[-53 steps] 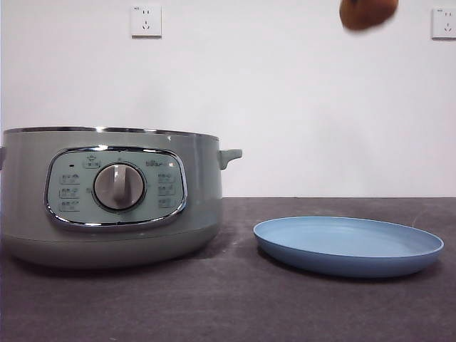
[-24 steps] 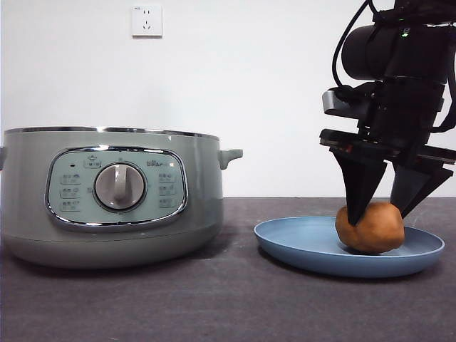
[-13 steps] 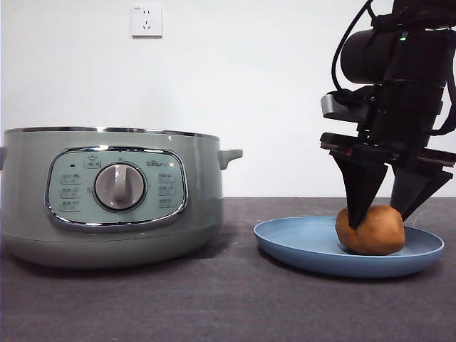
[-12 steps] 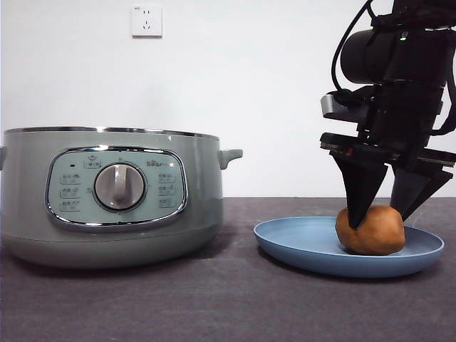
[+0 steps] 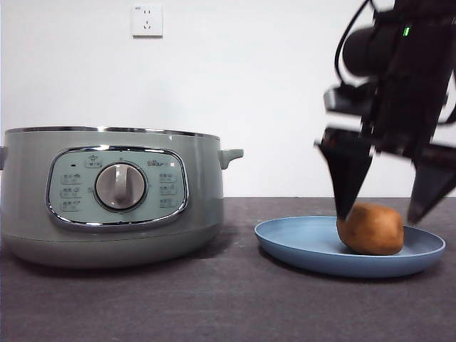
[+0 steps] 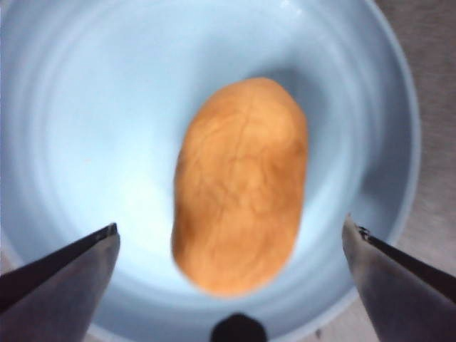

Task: Take the potato out from the steamer,put the potato on the plate,close the lid

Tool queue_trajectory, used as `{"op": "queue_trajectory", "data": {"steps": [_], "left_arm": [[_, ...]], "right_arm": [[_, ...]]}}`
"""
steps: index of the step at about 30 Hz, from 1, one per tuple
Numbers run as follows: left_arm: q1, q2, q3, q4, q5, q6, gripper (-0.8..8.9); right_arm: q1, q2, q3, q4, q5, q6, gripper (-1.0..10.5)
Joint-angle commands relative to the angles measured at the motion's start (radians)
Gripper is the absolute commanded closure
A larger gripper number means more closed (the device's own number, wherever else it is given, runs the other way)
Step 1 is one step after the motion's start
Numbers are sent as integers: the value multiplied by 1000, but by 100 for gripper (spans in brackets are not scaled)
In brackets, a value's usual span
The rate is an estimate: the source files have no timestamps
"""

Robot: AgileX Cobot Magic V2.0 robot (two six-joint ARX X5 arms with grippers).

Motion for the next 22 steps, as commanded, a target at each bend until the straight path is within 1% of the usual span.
{"op": "queue_trajectory", "data": {"steps": [1, 8, 11, 14, 16, 22], "left_arm": [[-12, -10, 12, -48, 0, -6, 821], [-60, -10, -3, -21, -3, 2, 821], [-79, -10, -27, -2, -4, 5, 821], [-97, -10, -89, 47, -5, 5, 821], [-111, -10, -164, 97, -5, 5, 821], [-163, -10, -484, 314, -8, -11, 821]], "right_arm": [[0, -82, 44, -35, -1, -2, 407], [0, -336, 61, -49, -1, 0, 411], [-2, -410, 61, -56, 2, 0, 411], [-6, -465, 61, -65, 2, 0, 411], [-6, -491, 61, -77, 2, 0, 411], [-6, -503, 61, -103, 2, 0, 411]]}}
